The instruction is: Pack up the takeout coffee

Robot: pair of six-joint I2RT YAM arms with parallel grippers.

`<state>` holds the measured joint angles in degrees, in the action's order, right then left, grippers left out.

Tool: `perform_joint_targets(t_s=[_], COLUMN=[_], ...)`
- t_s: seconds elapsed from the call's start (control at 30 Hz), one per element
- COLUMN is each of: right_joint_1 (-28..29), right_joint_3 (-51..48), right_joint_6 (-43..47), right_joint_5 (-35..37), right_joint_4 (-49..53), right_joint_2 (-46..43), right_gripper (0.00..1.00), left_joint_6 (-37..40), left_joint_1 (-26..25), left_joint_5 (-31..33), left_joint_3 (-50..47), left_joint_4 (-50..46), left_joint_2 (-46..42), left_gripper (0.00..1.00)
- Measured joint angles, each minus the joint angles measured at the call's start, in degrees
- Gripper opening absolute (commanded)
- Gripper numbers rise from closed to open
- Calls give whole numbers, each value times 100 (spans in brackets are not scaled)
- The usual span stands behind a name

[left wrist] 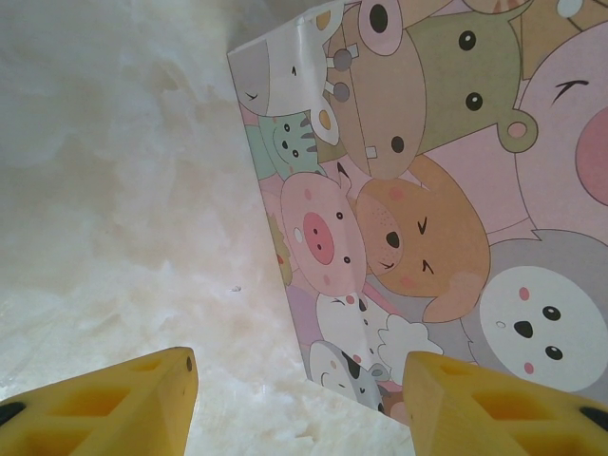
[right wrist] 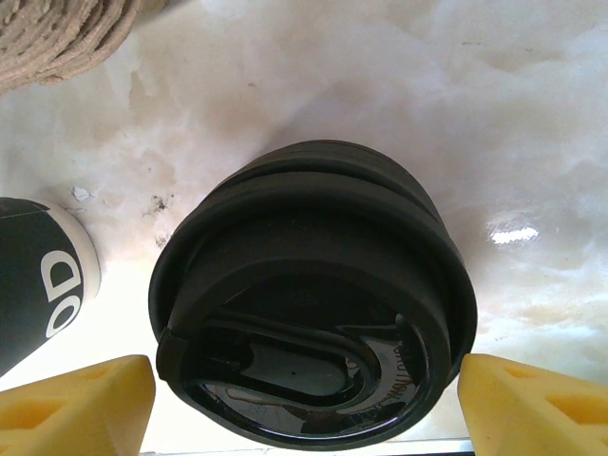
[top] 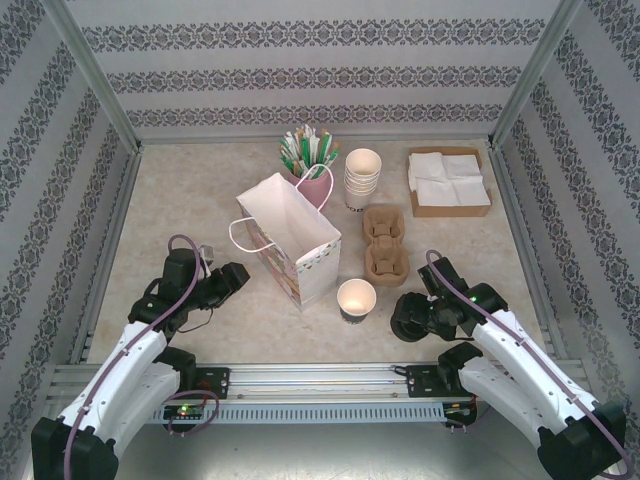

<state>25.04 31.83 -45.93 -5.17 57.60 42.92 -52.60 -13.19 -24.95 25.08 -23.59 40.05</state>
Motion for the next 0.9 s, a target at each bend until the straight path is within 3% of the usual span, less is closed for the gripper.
perform_joint_targets(t_s=[0.27,0.9], right_joint_1=[120,223], right_joint_3=[0,55], right_joint_6=[-37,-208], right_joint_5=[31,195], right_joint_4=[-20,55], right_joint_2=[96,170], right_gripper=[83,73], left_joint_6=[0,0], left_joint_1=[-33,-37], left_joint_5=[13,22], left_joint_3=[0,0], left_joint_4=[0,0], left_joint_2=[-2,-4], left_gripper=[60,60])
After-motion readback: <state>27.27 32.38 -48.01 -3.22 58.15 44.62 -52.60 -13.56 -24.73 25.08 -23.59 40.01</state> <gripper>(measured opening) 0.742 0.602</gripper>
